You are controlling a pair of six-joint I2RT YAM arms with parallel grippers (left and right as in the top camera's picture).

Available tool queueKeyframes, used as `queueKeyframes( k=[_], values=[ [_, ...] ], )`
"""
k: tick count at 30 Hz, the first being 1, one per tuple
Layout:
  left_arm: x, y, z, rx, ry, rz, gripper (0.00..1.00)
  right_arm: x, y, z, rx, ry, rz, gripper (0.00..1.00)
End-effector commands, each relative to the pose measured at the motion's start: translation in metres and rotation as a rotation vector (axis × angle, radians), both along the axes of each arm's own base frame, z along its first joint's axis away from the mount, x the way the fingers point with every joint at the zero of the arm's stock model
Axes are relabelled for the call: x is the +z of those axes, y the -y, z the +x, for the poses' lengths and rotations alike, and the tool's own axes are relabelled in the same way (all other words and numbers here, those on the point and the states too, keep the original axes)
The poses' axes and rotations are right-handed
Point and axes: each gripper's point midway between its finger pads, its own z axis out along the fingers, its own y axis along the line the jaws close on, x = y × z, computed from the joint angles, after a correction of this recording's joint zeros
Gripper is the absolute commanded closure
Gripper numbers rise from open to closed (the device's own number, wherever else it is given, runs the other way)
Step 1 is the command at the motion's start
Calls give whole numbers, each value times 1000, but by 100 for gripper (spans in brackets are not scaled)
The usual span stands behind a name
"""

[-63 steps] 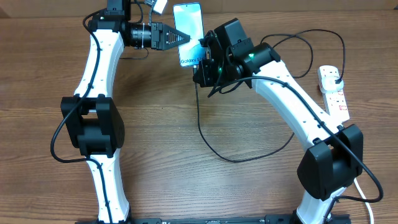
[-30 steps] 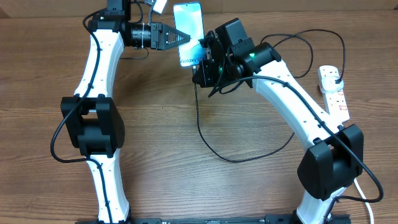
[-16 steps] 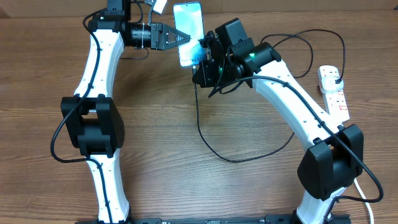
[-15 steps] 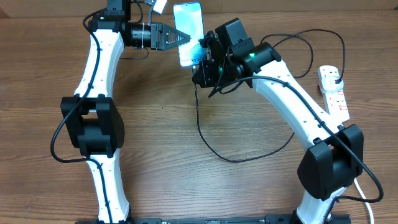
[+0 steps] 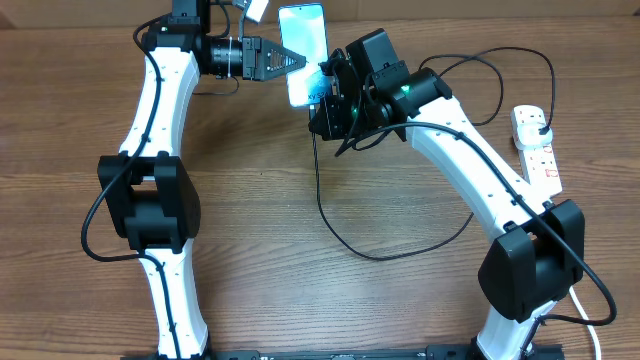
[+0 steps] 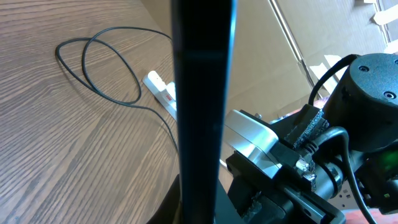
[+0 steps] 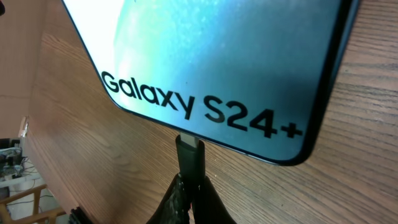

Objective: Plug charger to phone and switch on socket
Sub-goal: 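Push the USB-C plug up into the phone's port with the right gripper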

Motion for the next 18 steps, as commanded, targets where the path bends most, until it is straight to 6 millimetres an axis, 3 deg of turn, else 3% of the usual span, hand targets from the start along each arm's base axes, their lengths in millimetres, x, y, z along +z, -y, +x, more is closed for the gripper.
queueKeyframes(
  k=[1,18],
  values=[
    [42,-1,-10,-22,124,-44,96,25,0,4,7,61,34,96],
    [42,-1,-10,-22,118,-44,96,27,6,11,-8,78,39,96]
  ],
)
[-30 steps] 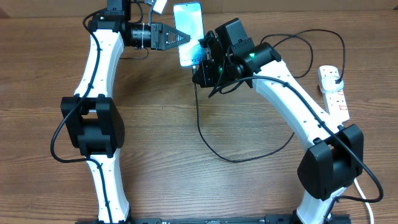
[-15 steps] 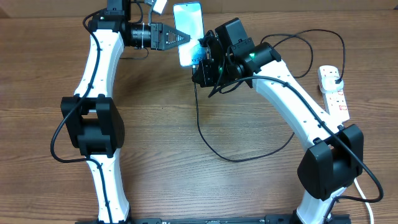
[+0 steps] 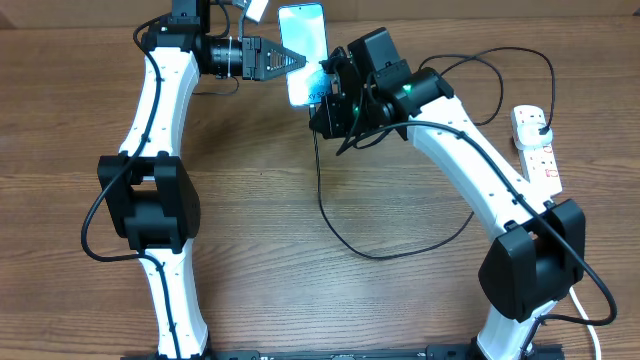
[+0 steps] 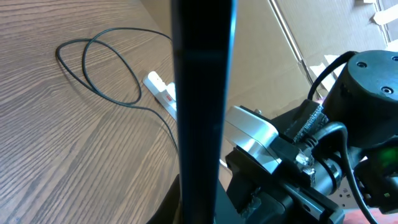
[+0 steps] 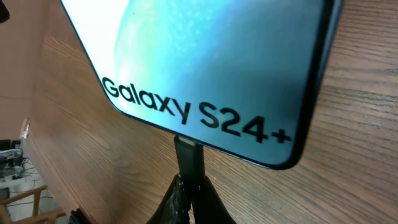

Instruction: Plug charger to phone and switch on socket

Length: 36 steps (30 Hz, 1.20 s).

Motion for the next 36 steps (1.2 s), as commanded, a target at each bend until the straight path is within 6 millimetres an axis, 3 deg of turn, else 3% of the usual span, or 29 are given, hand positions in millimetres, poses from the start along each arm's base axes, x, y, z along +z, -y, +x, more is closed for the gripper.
queueKeyframes(
  k=[1,20,21,23,24,27,32,36],
  values=[
    [42,-1,-11,-22,113,-43,96,25,4,7,-6,67,30,96],
    [38,-2,-11,-12,67,-29,96,34,-1,18,-9,127,56,94],
    [37,-2,-11,-8,68,-21,96,34,0,18,-9,124,55,89],
    [24,-4,-4,37,32,53,96,30,2,13,-9,99,43,63],
    [17,-6,-1,62,5,93,96,28,3,11,-9,88,38,57],
    [3,-9,1,96,-34,165,96,24,5,6,-9,60,24,48],
    [-26,-21,1,167,-131,319,96,18,11,-2,-15,8,3,10],
    [-47,-23,-9,181,-209,439,96,14,29,-1,-92,-62,-6,0]
  ],
)
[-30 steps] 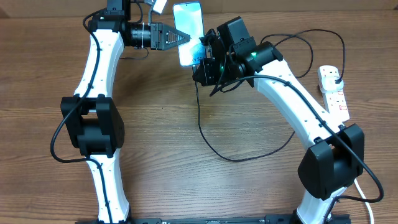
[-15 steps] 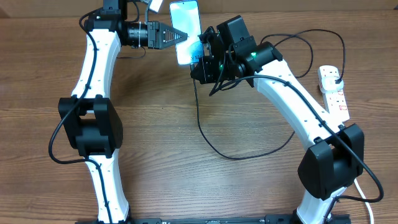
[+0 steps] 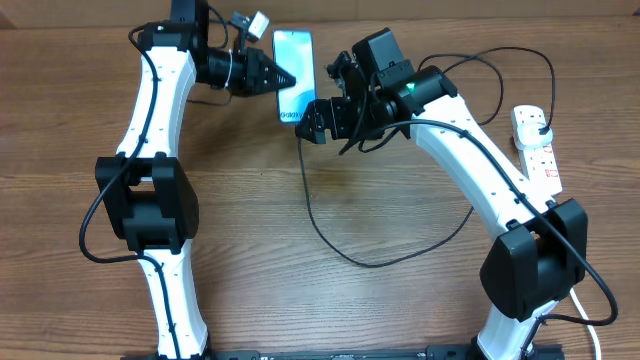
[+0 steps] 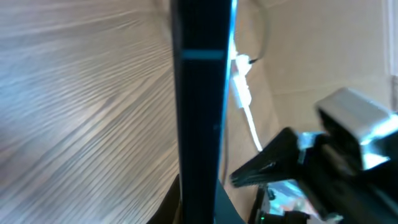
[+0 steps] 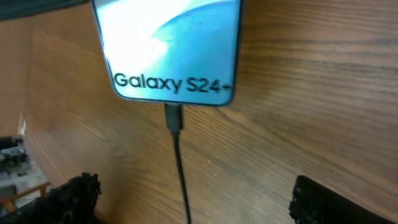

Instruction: Plug charger to phone and switch on socket

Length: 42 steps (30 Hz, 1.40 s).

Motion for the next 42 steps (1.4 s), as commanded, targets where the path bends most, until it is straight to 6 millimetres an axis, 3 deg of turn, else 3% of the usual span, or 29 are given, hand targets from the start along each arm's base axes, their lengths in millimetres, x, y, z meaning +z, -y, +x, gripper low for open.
queueKeyframes(
  k=[1,10,15,26,42],
  values=[
    [6,1,-9,14,9,135,96,21,21,10,-96,-3,20,0],
    [-51,21,-27,94,-180,390,96,6,99,20,-276,-140,-33,0],
    [-71,29,-28,164,-289,338,96,-3,123,16,-331,-171,-111,0],
    [-110,45,-49,140,-401,239,95,-3,124,19,-334,-155,-118,0],
    [-130,53,-49,122,-350,308,87,-4,124,19,-334,-156,-118,0]
  ],
)
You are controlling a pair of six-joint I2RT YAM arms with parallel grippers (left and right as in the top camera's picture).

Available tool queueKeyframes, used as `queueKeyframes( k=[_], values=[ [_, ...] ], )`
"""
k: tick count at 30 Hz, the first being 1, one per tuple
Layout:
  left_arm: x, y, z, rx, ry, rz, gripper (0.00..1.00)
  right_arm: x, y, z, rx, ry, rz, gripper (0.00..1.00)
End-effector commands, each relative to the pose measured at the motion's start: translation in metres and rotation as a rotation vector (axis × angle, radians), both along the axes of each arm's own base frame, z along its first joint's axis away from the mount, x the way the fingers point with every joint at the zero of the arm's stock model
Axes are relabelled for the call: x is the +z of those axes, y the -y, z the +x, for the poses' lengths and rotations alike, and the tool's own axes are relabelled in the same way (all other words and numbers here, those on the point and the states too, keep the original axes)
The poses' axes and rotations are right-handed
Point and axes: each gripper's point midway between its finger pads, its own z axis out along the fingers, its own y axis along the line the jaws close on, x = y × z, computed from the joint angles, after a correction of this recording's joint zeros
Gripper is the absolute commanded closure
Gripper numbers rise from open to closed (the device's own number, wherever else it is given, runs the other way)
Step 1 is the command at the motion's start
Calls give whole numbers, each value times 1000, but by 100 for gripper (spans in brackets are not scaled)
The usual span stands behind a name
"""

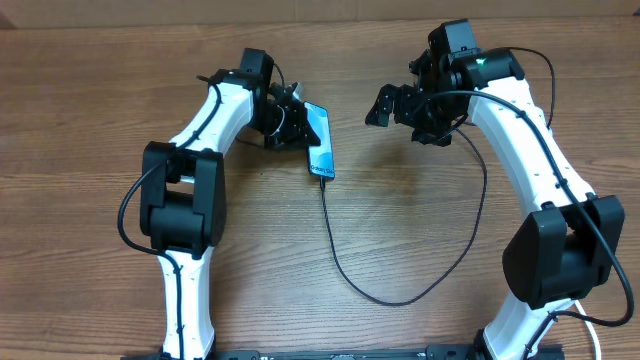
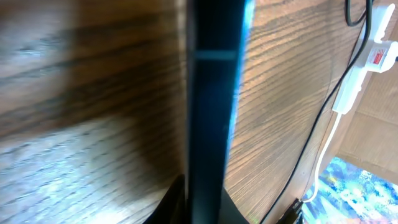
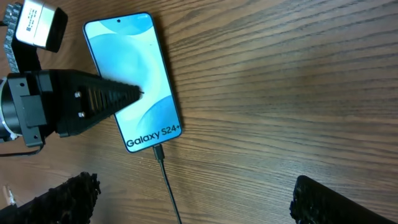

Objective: Plug charger to phone and switch on socket
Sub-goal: 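Lower the phone flat onto the table with the left gripper and release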

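The phone [image 1: 318, 140] shows a blue "Galaxy S24+" screen [image 3: 134, 81] and lies low over the wood, left of the table's middle. My left gripper [image 1: 296, 126] is shut on its edges; in the left wrist view the phone [image 2: 214, 93] is seen edge-on between the fingers [image 2: 177, 196]. The black charger plug [image 3: 160, 152] sits in the phone's bottom port, and its cable [image 1: 345, 270] loops across the table. My right gripper [image 1: 398, 105] hangs open to the phone's right, holding nothing. The white socket strip [image 2: 364, 59] shows only in the left wrist view.
The wooden table [image 1: 90, 250] carries the cable's wide loop [image 1: 470, 240] in its front middle. My right arm [image 1: 545, 170] spans the right side and covers the place where the strip lies in the overhead view.
The left gripper has brought the phone from the table's back forward and lower, with the plug still in it. The right gripper, open beside the plug then, now stands well off to the right.
At first the left gripper held the phone up at the back while the right gripper was shut on the plug at its bottom port. Then the right gripper stood open with the plug seated. Now the phone is low near the middle and the right gripper is away.
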Motion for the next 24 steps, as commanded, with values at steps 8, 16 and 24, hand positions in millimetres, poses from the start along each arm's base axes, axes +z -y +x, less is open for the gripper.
queueKeyframes(
  k=[8,16,24],
  values=[
    [-1,-3,2,-16,53,88,85,20,-1,4,3,62,3,0],
    [-8,-11,4,-22,72,141,79,20,-1,3,3,61,3,0],
    [-18,-28,7,-6,84,259,74,20,-1,3,3,61,2,0]
  ],
)
